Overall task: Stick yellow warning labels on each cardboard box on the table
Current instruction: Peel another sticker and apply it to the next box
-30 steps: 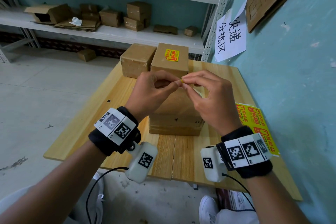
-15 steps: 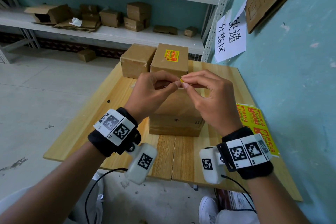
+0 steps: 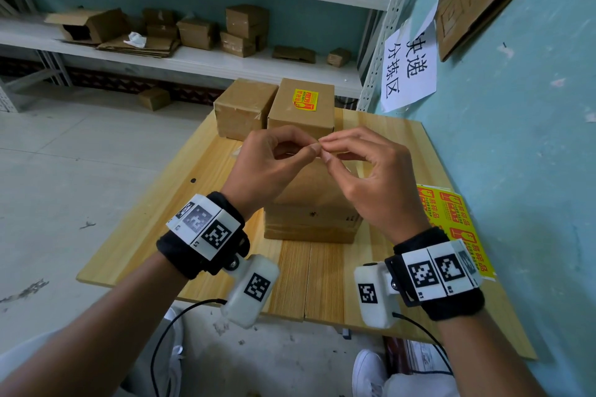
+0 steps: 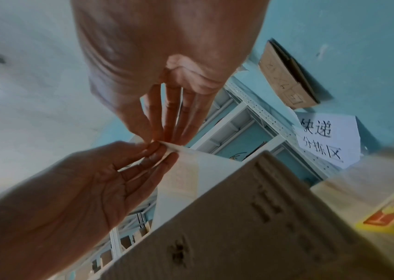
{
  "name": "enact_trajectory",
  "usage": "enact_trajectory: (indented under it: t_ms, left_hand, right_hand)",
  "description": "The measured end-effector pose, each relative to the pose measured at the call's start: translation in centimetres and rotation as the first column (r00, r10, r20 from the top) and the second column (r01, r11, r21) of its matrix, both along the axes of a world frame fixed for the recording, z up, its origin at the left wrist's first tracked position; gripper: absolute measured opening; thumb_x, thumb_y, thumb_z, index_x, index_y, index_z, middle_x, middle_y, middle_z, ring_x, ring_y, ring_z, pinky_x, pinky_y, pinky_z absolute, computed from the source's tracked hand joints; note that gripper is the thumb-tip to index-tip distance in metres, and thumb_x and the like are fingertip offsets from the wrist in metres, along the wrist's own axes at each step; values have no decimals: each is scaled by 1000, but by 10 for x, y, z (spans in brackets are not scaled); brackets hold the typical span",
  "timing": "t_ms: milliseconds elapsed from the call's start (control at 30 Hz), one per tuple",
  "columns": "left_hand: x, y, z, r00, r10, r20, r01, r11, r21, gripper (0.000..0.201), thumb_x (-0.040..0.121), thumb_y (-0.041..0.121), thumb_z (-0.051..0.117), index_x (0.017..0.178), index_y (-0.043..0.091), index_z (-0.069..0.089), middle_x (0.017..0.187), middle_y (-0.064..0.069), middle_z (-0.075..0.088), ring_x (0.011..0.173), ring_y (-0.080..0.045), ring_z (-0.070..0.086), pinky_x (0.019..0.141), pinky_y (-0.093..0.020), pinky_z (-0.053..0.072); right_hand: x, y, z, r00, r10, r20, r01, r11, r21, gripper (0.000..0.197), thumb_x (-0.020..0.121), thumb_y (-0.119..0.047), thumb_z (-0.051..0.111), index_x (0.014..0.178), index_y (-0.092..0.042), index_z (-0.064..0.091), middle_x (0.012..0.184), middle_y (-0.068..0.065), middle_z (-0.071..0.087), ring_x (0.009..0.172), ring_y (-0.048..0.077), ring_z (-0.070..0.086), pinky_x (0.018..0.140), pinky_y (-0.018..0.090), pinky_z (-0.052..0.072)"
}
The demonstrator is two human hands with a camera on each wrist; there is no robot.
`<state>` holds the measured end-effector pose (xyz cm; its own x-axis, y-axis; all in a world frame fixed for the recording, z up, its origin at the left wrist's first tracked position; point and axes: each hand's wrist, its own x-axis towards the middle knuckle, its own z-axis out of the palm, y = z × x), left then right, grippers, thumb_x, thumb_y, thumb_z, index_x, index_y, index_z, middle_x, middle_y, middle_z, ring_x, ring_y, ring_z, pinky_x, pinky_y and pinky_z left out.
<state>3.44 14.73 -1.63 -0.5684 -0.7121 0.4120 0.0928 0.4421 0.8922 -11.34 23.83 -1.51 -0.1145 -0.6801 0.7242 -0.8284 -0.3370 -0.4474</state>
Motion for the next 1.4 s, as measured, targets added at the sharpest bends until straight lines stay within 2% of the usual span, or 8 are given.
enact_trajectory:
  t_ms: [200, 433, 833, 1033, 1167, 1267, 1333, 1400]
  left_hand:
    - [2, 0, 2, 1000, -22, 11, 22, 999, -40, 16, 91, 11, 64, 103, 2, 70, 101, -5, 73, 96, -13, 70, 88, -27, 55]
    - [1, 1, 2, 1000, -7, -4, 7, 1000, -24, 15, 89, 9, 65, 101, 3, 71, 100, -6, 72, 94, -12, 70, 85, -23, 55]
    - [0, 2, -2, 997, -35, -67, 41, 996, 82, 13, 90, 11, 64, 100, 5, 70, 100, -8, 73, 95, -17, 71, 87, -28, 56]
    - [0, 2, -2, 997, -20, -71, 24, 998, 54, 11, 89, 11, 66, 97, 6, 71, 97, -8, 74, 92, -17, 71, 84, -27, 57]
    - [1, 3, -2, 999, 14, -43, -15, 999, -35, 14, 88, 12, 67, 97, 3, 71, 96, -6, 73, 89, -14, 71, 81, -25, 57]
    - [1, 0, -2, 999, 38, -19, -39, 997, -60, 13, 89, 12, 66, 99, 4, 70, 98, -4, 73, 89, -10, 70, 79, -21, 56]
    - [3, -3, -3, 999, 36, -28, -35, 999, 11, 13, 90, 10, 65, 99, 3, 69, 103, -5, 72, 94, -10, 70, 81, -21, 55]
    - [4, -7, -4, 999, 17, -51, -11, 994, 109, 12, 89, 7, 65, 96, -1, 68, 110, -3, 72, 99, -12, 70, 85, -24, 55]
  right_hand:
    - [1, 1, 2, 987, -12, 160, 10, 1000, 17, 12, 91, -10, 68, 99, -8, 77, 101, -1, 73, 96, 6, 68, 79, 15, 55]
    - [1, 1, 3, 982, 0, 190, -1, 1000, 8, 10, 87, -8, 73, 97, -6, 76, 97, 1, 73, 91, 10, 70, 78, 25, 59]
    - [3, 1, 3, 998, -28, 54, 29, 999, -17, 9, 90, -11, 70, 96, -5, 75, 94, 3, 71, 87, 9, 67, 75, 21, 57]
    - [3, 0, 3, 999, -39, -14, 39, 999, -30, 9, 91, -9, 68, 96, -5, 75, 95, 3, 71, 87, 9, 67, 76, 22, 56]
    - [4, -1, 3, 994, -61, -88, 58, 998, -36, 9, 90, -8, 68, 96, -5, 75, 94, 3, 71, 86, 11, 67, 76, 24, 56]
    - [2, 0, 3, 996, -74, -45, 74, 997, 1, 17, 87, -16, 74, 103, -8, 74, 101, 1, 71, 94, 9, 66, 83, 24, 55]
    - [-2, 0, 1, 993, -107, 56, 103, 993, 60, 31, 84, -26, 78, 111, -13, 70, 107, -2, 69, 101, 8, 64, 88, 23, 53]
    - [-6, 1, -2, 984, -145, 106, 134, 986, 100, 40, 80, -28, 81, 115, -15, 67, 111, -3, 66, 105, 7, 61, 91, 23, 52]
